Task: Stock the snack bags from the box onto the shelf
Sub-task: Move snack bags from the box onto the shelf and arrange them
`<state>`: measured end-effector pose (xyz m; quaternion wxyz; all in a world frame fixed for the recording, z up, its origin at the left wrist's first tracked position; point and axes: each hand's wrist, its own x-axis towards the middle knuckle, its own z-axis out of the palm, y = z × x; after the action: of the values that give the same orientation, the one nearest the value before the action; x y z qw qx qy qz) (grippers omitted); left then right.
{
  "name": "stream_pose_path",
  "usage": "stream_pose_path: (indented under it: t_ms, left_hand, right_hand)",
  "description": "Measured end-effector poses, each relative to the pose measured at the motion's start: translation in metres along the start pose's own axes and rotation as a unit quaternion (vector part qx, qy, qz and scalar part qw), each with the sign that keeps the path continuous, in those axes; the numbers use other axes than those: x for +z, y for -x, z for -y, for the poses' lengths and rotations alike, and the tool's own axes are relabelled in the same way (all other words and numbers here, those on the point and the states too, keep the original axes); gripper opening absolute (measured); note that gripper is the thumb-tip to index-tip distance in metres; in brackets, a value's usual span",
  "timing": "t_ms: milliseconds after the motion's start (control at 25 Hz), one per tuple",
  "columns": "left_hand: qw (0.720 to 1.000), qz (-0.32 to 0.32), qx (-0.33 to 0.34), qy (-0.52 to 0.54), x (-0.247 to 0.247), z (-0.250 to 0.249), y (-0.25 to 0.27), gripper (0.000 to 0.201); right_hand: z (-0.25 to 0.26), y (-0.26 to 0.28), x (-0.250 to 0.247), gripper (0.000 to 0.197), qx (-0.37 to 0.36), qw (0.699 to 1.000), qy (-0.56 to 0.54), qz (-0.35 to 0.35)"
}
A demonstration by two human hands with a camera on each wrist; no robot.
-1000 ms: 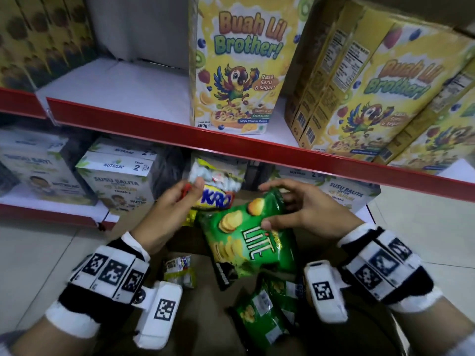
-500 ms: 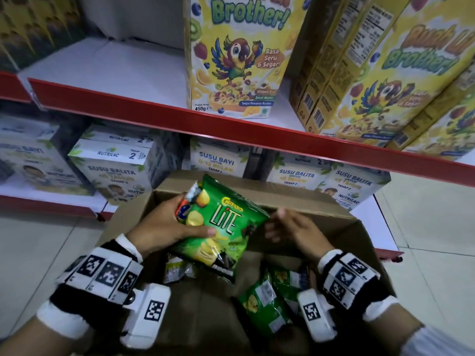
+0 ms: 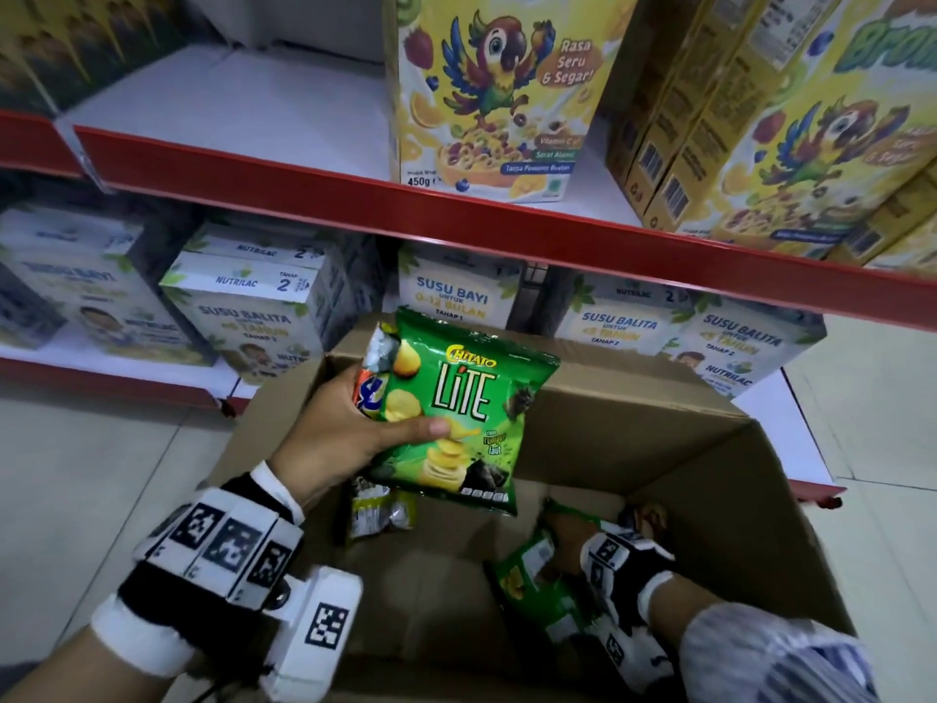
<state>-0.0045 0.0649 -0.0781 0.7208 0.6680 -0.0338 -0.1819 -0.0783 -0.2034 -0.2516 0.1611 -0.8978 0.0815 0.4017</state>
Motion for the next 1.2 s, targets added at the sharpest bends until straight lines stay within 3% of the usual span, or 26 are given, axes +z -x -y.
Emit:
stream_pose_path:
  t_ms: [80,200,360,480,560,640,800,880,1000,1040,1200]
  left_hand:
    - [1.000,-0.011,0.021,0.005,-0.002,-0.004,0.000,0.046]
    - [0.998,-0.051,0.048,0.001,-0.009,-0.012,-0.002,0.046]
    - [0.989,-0.109,0.099,-0.010,-0.006,-0.012,0.002,0.046]
    - [0.985,-0.115,0.130,-0.009,0.018,-0.011,0.004,0.050]
    - [0.987,-0.097,0.126,-0.002,0.032,-0.012,0.003,0.052]
    - [0.988,-0.088,0.125,0.001,0.040,-0.012,0.001,0.050]
    - [0.985,-0.102,0.137,0.011,0.040,-0.009,0.002,0.047]
    - [0.985,-0.104,0.131,0.030,0.038,-0.009,0.002,0.046]
    - [0.986,-0.106,0.122,0.034,0.036,-0.013,0.000,0.041]
    - [0.986,-0.105,0.125,0.037,0.035,-0.013,-0.002,0.041]
    - [0.976,-0.148,0.157,0.018,0.022,-0.001,-0.006,0.058]
  right_hand:
    - [0.006,0.012,-0.027,0.077,-0.026,0.999,-0.038,-0.007]
    - [0.014,0.053,-0.074,0.054,-0.086,0.969,-0.231,-0.033]
    - [0.031,0.123,-0.129,0.045,-0.172,0.877,-0.433,-0.116]
    - [0.038,0.158,-0.163,0.036,-0.189,0.759,-0.603,-0.155]
    - [0.045,0.171,-0.182,0.025,-0.172,0.691,-0.692,-0.114]
    - [0.048,0.181,-0.194,0.021,-0.159,0.675,-0.715,-0.087]
    - [0.050,0.193,-0.197,0.026,-0.235,0.621,-0.743,-0.086]
    - [0.055,0.192,-0.191,0.027,-0.251,0.637,-0.719,-0.114]
    - [0.064,0.182,-0.181,0.041,-0.239,0.715,-0.617,-0.225]
    - [0.067,0.176,-0.179,0.044,-0.242,0.727,-0.593,-0.247]
    - [0.084,0.143,-0.162,0.043,-0.308,0.701,-0.598,-0.237]
